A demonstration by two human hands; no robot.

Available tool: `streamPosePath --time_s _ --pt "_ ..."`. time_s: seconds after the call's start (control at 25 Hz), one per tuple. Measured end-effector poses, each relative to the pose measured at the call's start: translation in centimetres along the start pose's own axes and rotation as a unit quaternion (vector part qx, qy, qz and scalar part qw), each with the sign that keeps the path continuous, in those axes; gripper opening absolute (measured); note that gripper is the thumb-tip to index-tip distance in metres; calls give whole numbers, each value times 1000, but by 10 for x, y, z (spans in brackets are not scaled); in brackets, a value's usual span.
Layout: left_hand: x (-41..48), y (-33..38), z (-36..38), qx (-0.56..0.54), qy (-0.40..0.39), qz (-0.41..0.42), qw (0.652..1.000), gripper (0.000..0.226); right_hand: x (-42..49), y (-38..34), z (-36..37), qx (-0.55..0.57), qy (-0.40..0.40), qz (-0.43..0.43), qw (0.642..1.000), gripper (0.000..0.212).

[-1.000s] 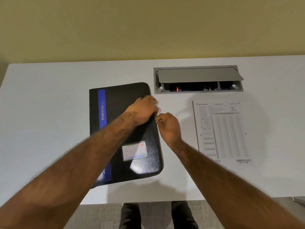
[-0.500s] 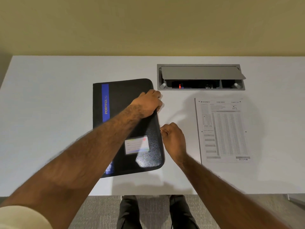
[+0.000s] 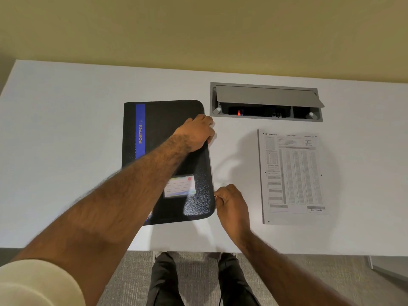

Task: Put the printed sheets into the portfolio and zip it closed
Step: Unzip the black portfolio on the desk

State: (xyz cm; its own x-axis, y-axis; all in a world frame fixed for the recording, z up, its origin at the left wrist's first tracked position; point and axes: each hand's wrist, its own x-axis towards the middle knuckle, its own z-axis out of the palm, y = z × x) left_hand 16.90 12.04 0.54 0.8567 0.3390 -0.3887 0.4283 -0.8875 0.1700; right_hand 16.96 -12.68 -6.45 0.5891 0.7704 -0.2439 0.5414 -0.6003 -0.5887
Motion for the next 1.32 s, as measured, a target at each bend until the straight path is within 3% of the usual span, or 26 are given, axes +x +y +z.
streamPosePath --time_s 0.24,0.4,0.48,0.56,0.64,0.68,0.76,0.84,0.92,0.96,1.08,1.12,1.2,1.32 --pt "0 2 4 2 14 -7 1000 23 -23 9 1 -18 -22 -19 999 13" --pt "-7 3 19 10 37 -23 999 37 -10 8 -9 20 -97 10 995 16" --pt "-27 15 32 -47 97 -77 991 41 7 5 -24 75 -136 53 987 20" --pt "-65 40 51 -144 199 -154 957 29 26 -4 -40 154 -174 96 968 23" --pt "-109 84 74 -255 296 -253 885 12 41 -13 -54 245 -206 130 938 23" --pt "-128 110 87 -306 318 -305 844 19 48 -18 -58 271 -216 139 928 23" --pt "-155 157 115 -380 303 -392 781 30 58 -27 -64 291 -229 150 917 25" --pt "-163 194 140 -426 255 -450 742 32 64 -31 -67 309 -246 165 904 26" --pt "-155 218 154 -491 240 -490 679 30 66 -32 -68 331 -259 180 890 20" --pt "-147 223 154 -542 241 -510 623 28 66 -33 -69 340 -261 183 885 17" --pt "-118 224 142 -683 246 -553 409 22 68 -32 -69 359 -261 176 878 15" --pt "-110 222 138 -713 249 -550 358 21 69 -32 -68 358 -258 173 881 17" --pt "-97 221 132 -747 260 -533 300 21 71 -31 -65 349 -250 176 886 24" --pt "-88 221 130 -766 267 -526 255 22 74 -33 -60 359 -251 195 878 27"
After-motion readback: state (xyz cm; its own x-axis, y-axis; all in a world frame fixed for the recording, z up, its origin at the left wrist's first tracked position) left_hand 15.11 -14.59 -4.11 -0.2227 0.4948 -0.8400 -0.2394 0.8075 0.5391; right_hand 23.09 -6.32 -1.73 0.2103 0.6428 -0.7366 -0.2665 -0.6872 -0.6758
